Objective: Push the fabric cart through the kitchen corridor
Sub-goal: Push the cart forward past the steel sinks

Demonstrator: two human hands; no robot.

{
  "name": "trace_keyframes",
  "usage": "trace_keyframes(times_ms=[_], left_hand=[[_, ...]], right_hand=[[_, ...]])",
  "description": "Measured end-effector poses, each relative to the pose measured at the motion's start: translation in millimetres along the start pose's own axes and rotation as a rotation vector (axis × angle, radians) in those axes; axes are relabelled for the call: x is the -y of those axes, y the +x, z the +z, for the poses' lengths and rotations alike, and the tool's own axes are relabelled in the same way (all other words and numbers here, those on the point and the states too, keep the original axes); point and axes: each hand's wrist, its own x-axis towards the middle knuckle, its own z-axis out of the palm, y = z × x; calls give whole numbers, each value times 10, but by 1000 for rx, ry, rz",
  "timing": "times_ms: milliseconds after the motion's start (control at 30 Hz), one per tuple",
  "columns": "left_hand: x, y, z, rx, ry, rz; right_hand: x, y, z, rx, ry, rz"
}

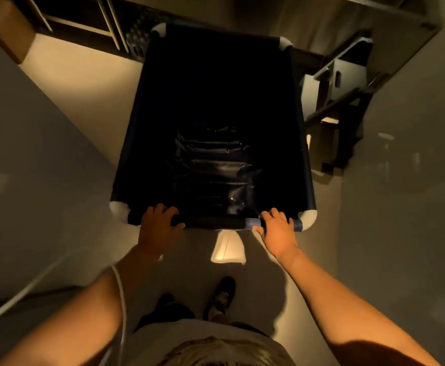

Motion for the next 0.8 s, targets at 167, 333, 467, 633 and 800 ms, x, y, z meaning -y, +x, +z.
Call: trace_keyframes(times_ms=[167, 333, 467, 633, 800], left_hand=[[-135, 202, 12, -60, 26, -54], [-259, 531, -44, -20, 84, -99], [-346, 830, -76, 15, 100, -157], [-380, 1227, -103, -19, 71, -194], [-348, 1725, -257, 61, 3, -242]], right_hand=[[-74, 385, -203, -13, -6, -45], [-138, 792, -428, -30, 10, -82], [-157, 1151, -658, -3, 0, -106], [-99, 1628, -950, 34, -26, -118], [37, 2146, -1243, 80, -68, -111]])
